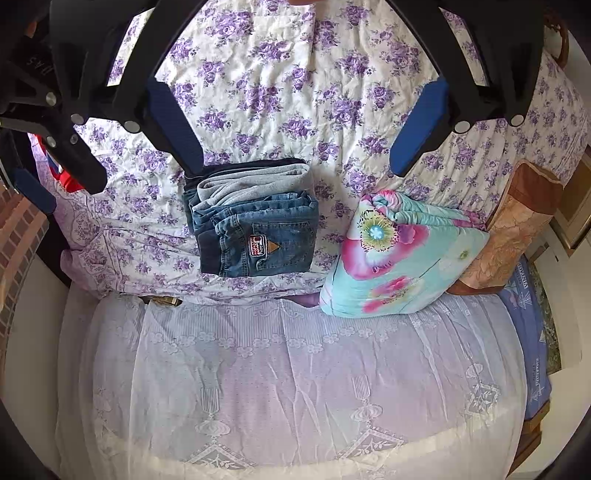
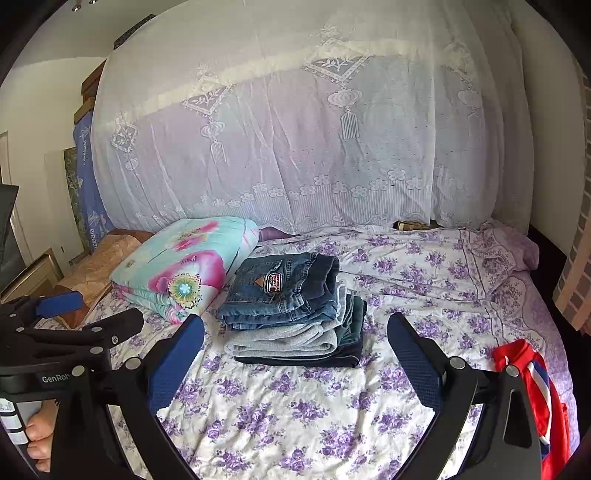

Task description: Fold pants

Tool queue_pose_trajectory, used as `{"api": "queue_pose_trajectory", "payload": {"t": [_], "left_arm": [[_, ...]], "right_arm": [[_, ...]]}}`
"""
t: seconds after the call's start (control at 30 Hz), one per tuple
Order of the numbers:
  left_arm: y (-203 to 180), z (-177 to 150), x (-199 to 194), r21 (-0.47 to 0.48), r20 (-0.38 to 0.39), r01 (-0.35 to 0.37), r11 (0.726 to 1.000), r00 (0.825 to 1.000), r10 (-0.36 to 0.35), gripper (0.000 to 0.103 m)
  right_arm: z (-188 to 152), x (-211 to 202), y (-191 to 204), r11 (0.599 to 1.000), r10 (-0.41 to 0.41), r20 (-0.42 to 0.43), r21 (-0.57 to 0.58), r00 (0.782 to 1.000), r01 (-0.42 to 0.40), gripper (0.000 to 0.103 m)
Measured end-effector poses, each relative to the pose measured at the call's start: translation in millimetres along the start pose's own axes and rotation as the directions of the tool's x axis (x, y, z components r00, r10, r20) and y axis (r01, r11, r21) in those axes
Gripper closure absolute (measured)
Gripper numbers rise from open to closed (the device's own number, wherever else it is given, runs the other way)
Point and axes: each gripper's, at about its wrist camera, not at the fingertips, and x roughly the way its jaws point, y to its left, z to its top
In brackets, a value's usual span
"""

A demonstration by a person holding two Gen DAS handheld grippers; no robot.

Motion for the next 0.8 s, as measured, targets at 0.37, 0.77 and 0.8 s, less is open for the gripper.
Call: {"api": "queue_pose_trajectory", "payload": {"t": [0.37, 0.77, 0.8], "left_arm": [[-9, 4, 3, 0.007, 0.000, 0.008, 1.000, 1.000, -0.008, 0.005], [-14, 4, 10, 0.007, 0.007, 0.021, 1.000, 1.000, -0.021, 0.005], [-15, 4, 9, 0.008, 0.015, 0.013, 1.000, 1.000, -0.013, 0.005]], "right_arm": [[2, 4, -5, 1.000, -0.001, -0.005, 0.005, 1.000, 0.001, 0.003], [2, 11, -16, 0.999, 0.001, -0.020, 0.032, 1.000, 0.000, 0.003], [2, 12, -17, 0.999, 0.003, -0.023, 0.036, 1.000, -0.002, 0.003]]}}
